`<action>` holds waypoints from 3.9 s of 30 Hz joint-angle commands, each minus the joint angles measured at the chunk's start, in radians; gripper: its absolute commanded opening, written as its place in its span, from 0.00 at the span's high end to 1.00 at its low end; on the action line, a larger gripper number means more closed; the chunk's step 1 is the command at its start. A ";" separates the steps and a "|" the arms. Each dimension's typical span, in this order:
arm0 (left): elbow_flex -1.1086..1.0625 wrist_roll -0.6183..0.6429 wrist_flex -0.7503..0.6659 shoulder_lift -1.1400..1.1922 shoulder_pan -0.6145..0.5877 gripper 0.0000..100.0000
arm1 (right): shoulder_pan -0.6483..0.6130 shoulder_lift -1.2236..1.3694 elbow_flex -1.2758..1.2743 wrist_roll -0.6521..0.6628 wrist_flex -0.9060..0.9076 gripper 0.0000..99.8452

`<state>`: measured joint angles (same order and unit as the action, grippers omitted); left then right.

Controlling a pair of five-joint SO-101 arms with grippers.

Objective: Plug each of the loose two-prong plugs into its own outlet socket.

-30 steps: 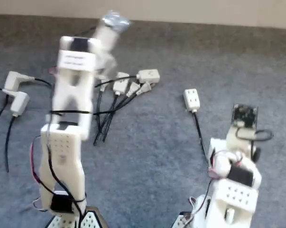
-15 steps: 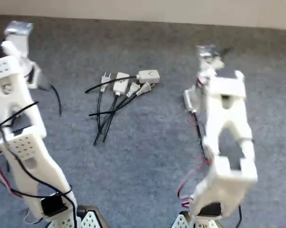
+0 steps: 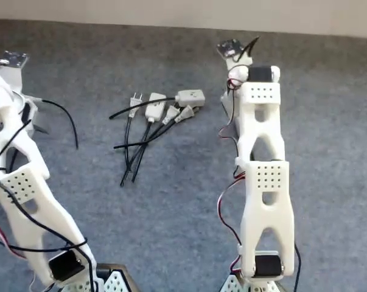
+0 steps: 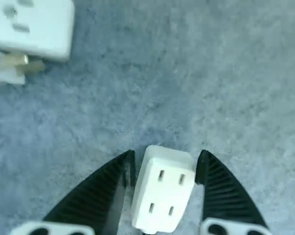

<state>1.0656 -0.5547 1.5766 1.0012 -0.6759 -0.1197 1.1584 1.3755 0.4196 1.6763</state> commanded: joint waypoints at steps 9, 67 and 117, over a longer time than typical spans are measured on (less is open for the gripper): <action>0.007 -0.006 -0.078 0.013 -0.025 0.73 | 0.033 -0.166 -0.165 -0.048 0.088 0.80; -1.684 0.035 -0.212 -1.399 0.384 0.83 | 0.050 -0.865 -1.095 0.063 0.061 0.99; -2.626 0.137 -0.710 -2.242 0.424 0.82 | -0.737 -1.368 -2.084 0.284 -0.470 0.61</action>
<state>-1.5735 -0.4242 0.8846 -1.2344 -0.2401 -0.8669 -0.1718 -0.7864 0.6989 1.1561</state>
